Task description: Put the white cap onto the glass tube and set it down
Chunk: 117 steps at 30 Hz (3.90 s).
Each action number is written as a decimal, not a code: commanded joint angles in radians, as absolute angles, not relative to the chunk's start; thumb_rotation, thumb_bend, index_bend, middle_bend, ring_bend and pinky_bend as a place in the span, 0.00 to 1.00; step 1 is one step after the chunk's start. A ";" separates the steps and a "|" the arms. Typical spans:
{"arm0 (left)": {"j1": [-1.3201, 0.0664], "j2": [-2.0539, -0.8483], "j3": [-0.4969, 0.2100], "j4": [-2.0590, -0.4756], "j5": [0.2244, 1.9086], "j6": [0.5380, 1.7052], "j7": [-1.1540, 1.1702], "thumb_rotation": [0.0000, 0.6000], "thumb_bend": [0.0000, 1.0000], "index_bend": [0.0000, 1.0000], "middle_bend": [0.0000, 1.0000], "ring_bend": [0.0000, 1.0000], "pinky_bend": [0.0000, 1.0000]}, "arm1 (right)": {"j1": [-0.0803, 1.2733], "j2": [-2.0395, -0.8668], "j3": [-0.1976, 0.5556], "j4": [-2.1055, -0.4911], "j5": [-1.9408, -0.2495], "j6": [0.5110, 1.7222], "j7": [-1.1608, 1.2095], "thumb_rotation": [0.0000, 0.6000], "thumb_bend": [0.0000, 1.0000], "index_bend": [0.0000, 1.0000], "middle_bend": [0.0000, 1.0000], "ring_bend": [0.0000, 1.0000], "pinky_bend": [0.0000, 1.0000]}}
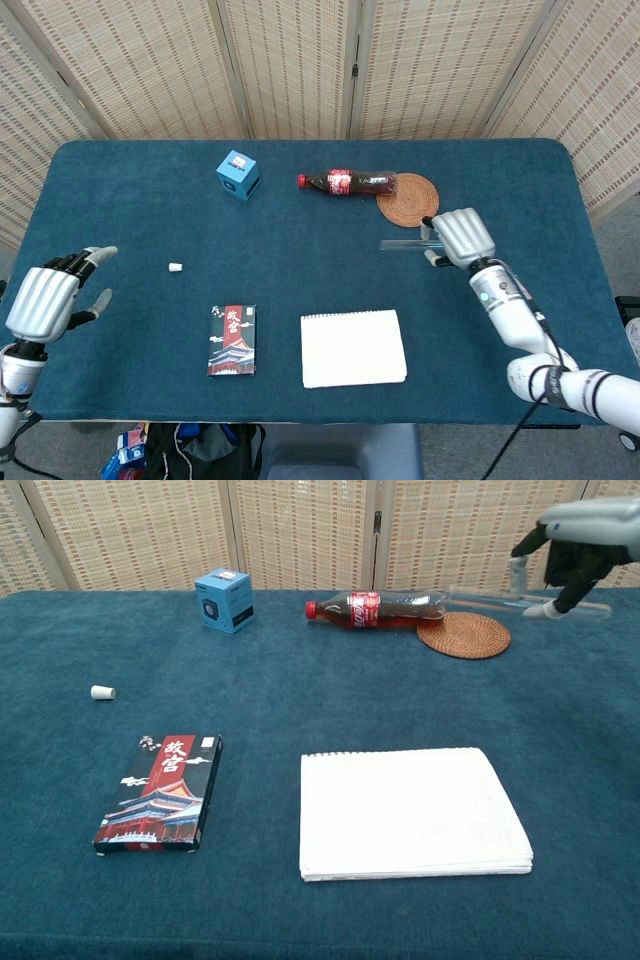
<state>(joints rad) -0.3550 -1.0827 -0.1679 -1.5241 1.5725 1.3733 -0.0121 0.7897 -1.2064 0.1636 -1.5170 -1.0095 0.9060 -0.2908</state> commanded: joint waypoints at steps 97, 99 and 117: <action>-0.893 -1.234 -0.006 -1.373 0.840 0.605 0.300 0.11 0.58 0.17 1.00 1.00 1.00 | 0.551 -1.005 0.153 -1.730 -1.165 1.032 -0.202 1.00 0.75 0.74 1.00 1.00 1.00; -0.891 -1.226 -0.007 -1.384 0.838 0.619 0.302 0.11 0.58 0.17 1.00 1.00 1.00 | 0.549 -1.006 0.153 -1.729 -1.166 1.033 -0.198 1.00 0.75 0.74 1.00 1.00 1.00; -0.790 -1.240 -0.067 -1.313 1.124 0.885 0.160 1.00 0.34 0.20 0.00 0.01 0.00 | 0.534 -1.001 0.157 -1.742 -1.186 1.049 -0.191 1.00 0.75 0.74 1.00 1.00 1.00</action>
